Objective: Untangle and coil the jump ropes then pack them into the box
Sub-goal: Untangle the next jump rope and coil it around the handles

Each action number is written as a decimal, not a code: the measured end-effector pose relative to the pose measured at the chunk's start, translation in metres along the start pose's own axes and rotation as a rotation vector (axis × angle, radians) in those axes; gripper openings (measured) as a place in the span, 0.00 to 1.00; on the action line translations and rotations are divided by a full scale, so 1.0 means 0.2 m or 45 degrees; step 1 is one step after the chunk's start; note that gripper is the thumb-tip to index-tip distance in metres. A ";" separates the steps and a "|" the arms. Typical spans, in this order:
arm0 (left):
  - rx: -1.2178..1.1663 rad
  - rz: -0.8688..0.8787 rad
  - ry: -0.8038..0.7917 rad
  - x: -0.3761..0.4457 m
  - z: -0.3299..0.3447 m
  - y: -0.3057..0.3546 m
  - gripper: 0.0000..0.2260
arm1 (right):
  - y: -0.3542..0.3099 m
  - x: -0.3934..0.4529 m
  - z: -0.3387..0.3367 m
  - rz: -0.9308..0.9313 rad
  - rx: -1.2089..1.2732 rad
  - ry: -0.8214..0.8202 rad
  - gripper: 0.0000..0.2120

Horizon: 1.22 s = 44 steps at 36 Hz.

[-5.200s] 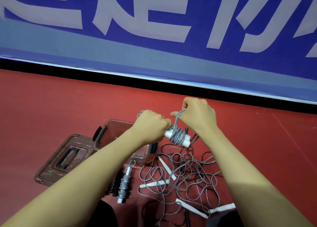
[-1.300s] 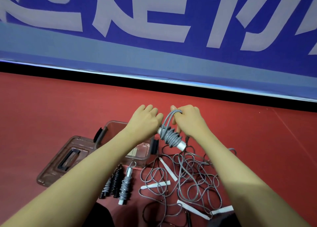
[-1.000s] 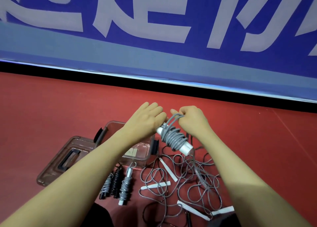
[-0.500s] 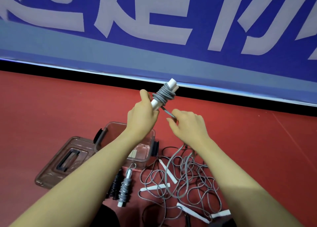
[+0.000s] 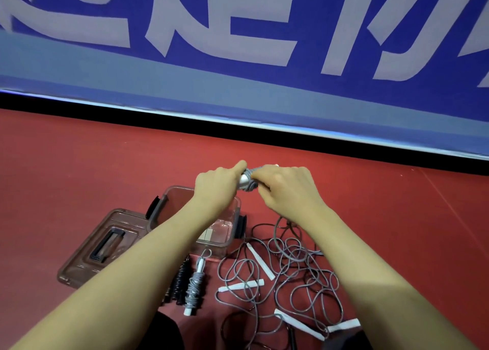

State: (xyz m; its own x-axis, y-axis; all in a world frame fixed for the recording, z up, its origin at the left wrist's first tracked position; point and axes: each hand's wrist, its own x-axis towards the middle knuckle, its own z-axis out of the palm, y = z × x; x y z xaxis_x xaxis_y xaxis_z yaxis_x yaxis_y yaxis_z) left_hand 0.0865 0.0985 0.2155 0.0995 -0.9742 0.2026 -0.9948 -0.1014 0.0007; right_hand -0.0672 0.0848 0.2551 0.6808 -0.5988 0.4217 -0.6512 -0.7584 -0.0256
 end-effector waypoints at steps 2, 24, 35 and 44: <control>0.092 0.120 0.018 0.00 0.01 0.00 0.18 | -0.01 -0.01 0.01 0.058 -0.025 0.015 0.12; 0.045 0.707 0.306 0.01 -0.03 -0.05 0.14 | 0.06 0.01 0.02 0.662 0.251 -0.256 0.14; -0.722 0.566 0.408 -0.04 -0.06 -0.01 0.21 | 0.07 0.00 -0.04 0.558 0.025 -0.302 0.05; -0.977 -0.295 0.276 -0.03 -0.11 0.07 0.12 | 0.06 0.01 0.02 0.459 -0.100 -0.210 0.15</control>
State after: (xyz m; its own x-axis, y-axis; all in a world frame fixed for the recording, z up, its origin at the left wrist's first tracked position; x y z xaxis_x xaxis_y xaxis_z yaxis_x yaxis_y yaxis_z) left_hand 0.0716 0.1067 0.2365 0.3753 -0.8773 0.2993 -0.6944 -0.0523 0.7177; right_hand -0.0717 0.0731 0.2518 0.4446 -0.8609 0.2472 -0.8774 -0.4742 -0.0734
